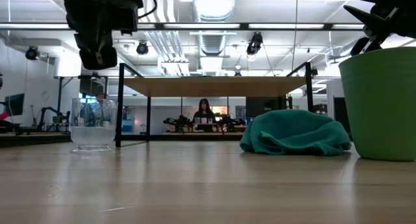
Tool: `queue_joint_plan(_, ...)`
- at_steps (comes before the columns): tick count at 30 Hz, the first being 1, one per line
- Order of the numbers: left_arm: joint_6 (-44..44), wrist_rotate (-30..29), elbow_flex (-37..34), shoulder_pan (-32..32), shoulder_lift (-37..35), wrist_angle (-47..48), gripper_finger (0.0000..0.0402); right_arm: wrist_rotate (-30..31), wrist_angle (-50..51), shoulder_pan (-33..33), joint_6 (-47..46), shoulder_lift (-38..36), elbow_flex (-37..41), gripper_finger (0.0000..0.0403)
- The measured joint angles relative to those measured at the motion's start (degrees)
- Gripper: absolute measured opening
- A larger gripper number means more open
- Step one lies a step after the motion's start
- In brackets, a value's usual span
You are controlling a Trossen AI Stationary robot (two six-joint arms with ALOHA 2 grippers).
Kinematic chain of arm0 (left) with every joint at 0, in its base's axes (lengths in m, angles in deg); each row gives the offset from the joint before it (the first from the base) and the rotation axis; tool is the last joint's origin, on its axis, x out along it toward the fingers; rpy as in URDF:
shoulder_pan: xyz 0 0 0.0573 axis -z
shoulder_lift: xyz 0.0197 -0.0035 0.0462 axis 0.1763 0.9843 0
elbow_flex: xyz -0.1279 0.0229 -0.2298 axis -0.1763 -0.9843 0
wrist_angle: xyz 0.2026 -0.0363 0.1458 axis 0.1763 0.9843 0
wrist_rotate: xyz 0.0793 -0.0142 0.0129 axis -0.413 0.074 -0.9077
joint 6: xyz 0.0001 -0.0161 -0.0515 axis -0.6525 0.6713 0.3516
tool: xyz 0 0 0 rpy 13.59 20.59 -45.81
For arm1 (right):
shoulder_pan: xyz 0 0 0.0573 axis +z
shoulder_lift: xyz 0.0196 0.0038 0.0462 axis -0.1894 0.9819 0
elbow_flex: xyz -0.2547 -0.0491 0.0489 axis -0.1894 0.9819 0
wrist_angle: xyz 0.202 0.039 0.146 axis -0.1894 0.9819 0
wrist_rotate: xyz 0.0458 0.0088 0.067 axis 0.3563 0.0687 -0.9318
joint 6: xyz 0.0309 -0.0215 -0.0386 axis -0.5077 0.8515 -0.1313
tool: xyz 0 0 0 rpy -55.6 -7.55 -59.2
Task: Stack small to large cups/mugs on shelf
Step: Put the transparent mug on the shelf
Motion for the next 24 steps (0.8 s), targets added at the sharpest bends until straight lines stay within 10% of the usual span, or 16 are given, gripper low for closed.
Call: queue_joint_plan(24,3.8,-22.2,-0.2,13.6,7.9,-3.0,0.0046,0.0,0.1,0.0,0.6,0.0,0.0,0.0075)
